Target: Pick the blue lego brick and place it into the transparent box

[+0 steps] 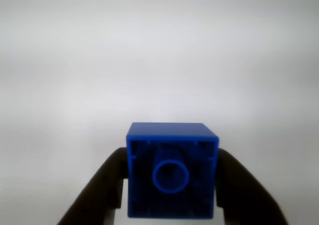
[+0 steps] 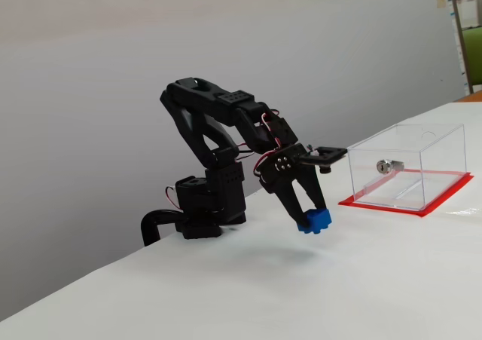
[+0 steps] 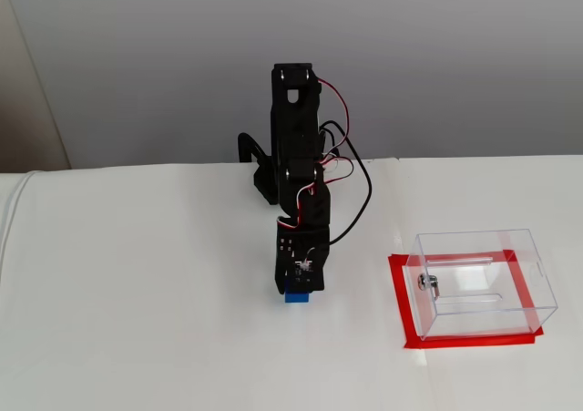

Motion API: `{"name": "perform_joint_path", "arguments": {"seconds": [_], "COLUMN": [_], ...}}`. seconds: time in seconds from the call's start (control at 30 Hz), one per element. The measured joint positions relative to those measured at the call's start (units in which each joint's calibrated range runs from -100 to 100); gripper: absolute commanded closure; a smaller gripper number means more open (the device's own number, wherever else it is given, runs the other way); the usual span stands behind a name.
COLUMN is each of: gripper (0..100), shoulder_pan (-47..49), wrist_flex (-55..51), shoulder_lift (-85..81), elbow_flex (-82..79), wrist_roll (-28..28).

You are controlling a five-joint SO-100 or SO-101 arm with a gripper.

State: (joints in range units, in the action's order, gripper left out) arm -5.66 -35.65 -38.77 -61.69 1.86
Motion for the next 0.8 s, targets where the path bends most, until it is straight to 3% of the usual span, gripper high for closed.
{"name": "perform_joint_path", "arguments": {"seconds": [0.27,0.8], "gripper": [93,93], "shoulder_pan": [1.8,17.8], "wrist_flex": [0.0,0.0], "shoulder_lift": [-12.1,-19.9], "elbow_flex": [0.2,7.3], "wrist_roll": [0.3,0.1]}}
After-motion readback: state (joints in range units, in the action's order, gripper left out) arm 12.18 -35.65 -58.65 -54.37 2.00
